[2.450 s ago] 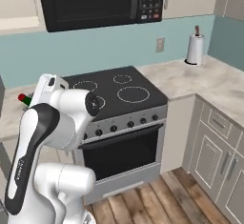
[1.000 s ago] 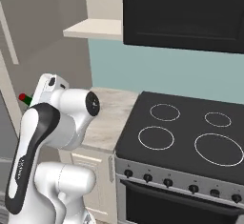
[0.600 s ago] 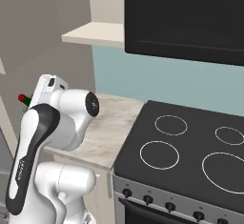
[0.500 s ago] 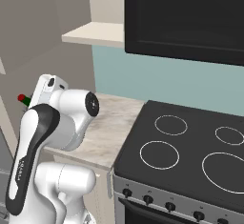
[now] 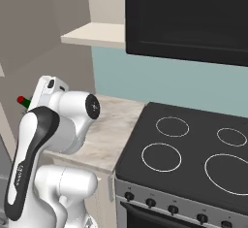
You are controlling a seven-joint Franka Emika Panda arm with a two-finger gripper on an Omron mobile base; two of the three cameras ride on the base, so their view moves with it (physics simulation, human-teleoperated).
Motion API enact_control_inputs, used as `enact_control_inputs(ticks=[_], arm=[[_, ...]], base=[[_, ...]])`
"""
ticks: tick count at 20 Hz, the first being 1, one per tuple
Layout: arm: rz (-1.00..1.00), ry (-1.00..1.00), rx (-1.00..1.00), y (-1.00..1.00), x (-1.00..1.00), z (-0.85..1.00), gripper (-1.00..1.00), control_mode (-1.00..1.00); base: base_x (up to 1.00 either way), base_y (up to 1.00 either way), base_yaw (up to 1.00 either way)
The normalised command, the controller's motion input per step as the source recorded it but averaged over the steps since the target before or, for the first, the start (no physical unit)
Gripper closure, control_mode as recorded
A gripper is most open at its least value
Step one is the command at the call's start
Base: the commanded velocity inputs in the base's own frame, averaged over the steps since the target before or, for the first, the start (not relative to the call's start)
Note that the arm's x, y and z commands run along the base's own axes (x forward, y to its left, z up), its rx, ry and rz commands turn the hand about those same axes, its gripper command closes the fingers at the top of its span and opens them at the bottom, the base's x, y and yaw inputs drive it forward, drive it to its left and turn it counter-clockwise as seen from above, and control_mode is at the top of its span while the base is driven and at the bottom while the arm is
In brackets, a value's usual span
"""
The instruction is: Pick the beer from the counter and place it in the open cabinet.
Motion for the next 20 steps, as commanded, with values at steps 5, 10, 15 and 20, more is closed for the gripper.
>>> enact_control_inputs(ticks=[5, 10, 15, 20], arm=[[0.0, 0.0, 0.0, 0.0, 0.0, 0.0, 1.0, 1.0], [0.0, 0.0, 0.0, 0.0, 0.0, 0.0, 1.0, 1.0], [0.0, 0.0, 0.0, 0.0, 0.0, 0.0, 1.0, 1.0], [0.0, 0.0, 0.0, 0.0, 0.0, 0.0, 1.0, 1.0]], base=[[0.47, 0.0, -0.23], [0.39, 0.0, -0.29], [0.32, 0.0, -0.32], [0.22, 0.0, -0.3]])
